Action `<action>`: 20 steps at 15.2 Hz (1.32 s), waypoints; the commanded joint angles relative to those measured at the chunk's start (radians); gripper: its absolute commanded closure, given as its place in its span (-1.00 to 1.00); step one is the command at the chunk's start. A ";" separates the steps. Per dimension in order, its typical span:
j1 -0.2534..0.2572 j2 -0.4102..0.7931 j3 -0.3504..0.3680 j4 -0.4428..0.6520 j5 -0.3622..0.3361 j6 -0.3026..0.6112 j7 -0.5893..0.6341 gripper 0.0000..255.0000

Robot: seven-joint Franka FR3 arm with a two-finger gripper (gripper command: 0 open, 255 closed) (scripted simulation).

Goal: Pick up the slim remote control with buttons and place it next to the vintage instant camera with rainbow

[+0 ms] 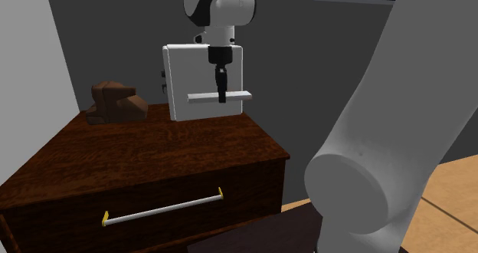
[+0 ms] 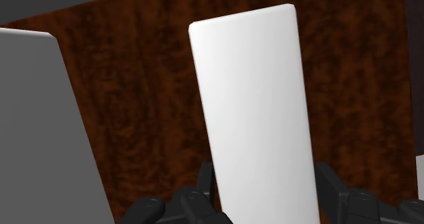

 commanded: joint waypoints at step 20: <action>0.048 0.138 0.058 0.358 0.025 -0.223 0.091 1.00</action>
